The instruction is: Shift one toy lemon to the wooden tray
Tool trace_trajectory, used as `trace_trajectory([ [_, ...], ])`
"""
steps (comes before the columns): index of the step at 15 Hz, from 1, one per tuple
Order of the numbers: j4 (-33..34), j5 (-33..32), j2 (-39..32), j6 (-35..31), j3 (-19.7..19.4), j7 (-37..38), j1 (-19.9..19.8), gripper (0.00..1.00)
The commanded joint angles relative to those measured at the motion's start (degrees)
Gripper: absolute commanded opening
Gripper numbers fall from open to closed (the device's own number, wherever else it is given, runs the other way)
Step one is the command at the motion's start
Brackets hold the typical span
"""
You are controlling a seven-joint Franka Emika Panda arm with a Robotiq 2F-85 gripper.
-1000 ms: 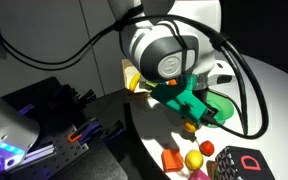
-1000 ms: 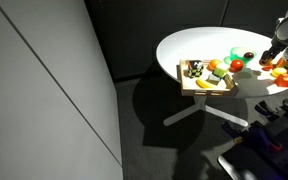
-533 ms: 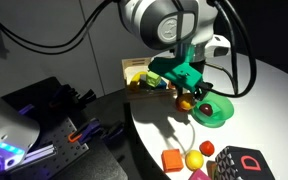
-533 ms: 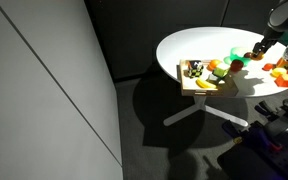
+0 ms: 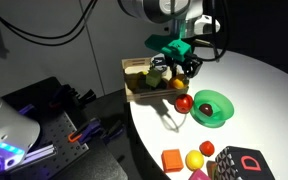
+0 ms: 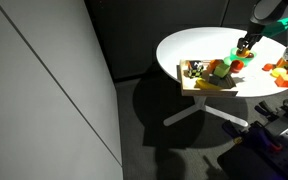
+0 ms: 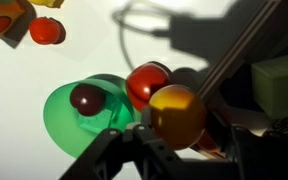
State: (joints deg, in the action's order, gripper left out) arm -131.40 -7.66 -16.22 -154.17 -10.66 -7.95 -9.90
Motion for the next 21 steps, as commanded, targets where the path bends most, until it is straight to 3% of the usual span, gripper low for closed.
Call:
trace_trajectory([
  [1,3.90,-1.61,-0.66,4.20,-0.10,6.14,3.15,0.33],
  [7,9.27,-3.22,-3.66,6.42,0.20,14.59,8.08,0.33],
  [13,12.51,-5.22,-8.51,4.22,-0.46,21.51,12.57,0.33],
  [20,12.58,-14.07,-12.79,-2.56,-6.85,32.41,19.98,0.33],
  [21,12.33,-14.37,-12.91,-2.88,-7.48,32.89,20.48,0.83],
])
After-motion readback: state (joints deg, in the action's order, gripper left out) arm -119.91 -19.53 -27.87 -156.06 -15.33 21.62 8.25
